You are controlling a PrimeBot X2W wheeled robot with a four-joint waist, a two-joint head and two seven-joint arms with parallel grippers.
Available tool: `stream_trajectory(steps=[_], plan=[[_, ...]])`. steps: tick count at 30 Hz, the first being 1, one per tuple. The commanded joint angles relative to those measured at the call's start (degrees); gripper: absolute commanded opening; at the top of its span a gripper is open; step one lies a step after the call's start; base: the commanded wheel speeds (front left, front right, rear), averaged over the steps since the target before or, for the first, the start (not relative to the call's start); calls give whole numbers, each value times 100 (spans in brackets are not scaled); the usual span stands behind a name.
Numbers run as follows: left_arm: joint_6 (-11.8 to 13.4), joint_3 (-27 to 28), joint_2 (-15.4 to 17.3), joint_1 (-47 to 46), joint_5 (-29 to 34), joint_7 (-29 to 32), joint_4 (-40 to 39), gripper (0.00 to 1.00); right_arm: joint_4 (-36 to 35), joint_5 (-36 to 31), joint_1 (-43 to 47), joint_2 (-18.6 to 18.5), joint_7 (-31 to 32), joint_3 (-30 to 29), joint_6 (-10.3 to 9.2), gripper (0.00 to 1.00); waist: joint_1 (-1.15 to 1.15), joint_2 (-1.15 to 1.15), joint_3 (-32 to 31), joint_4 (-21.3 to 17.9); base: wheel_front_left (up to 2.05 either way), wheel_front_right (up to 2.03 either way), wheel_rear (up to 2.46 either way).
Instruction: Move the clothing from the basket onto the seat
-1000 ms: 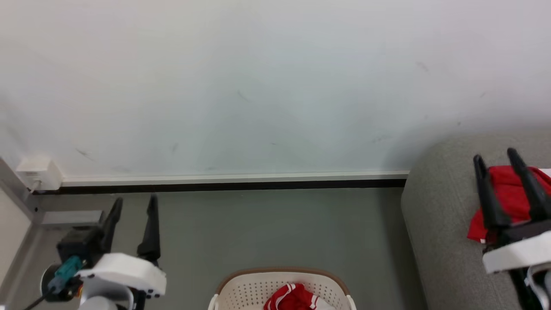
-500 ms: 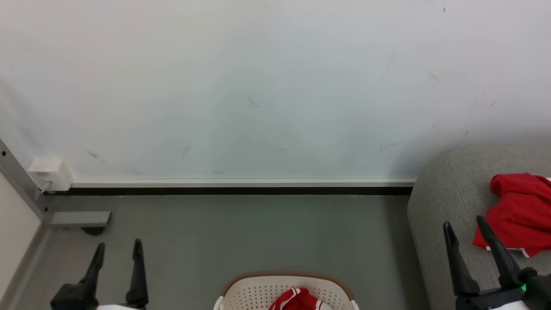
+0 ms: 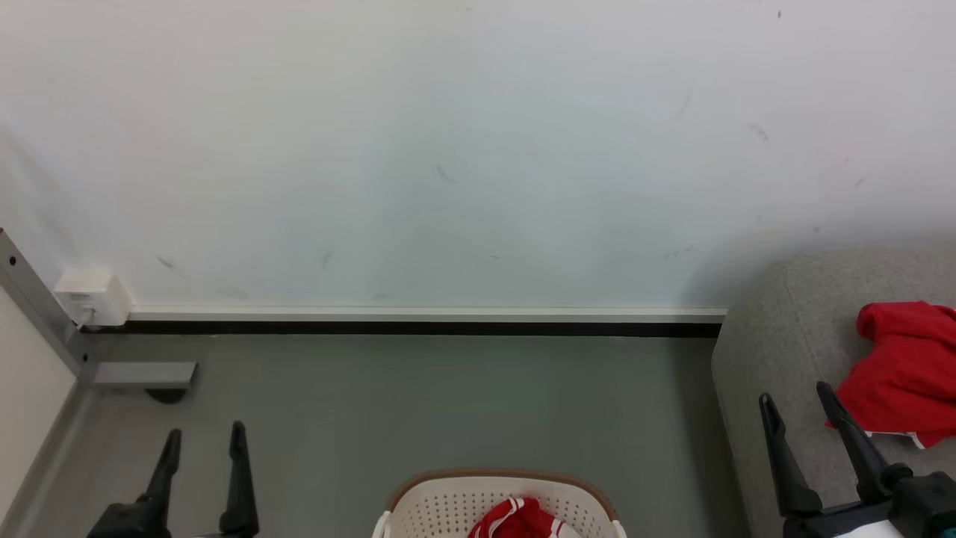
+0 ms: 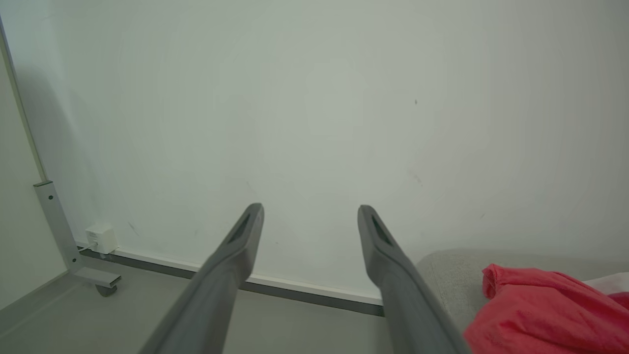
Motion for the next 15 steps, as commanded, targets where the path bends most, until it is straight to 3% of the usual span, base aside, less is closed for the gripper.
stream_trajectory(steps=[1, 15], plan=[[-23, 28, -18, -21, 52, -1, 22, 100, 34, 18, -57, -28, -16, 18, -13, 100, 0, 0, 4, 3, 0, 0, 0], [-337, 340, -273, -138, 335, -1, 164, 100, 144, 78, -143, -86, -16, 117, -13, 100, 0, 0, 104, -59, 0, 0, 0]])
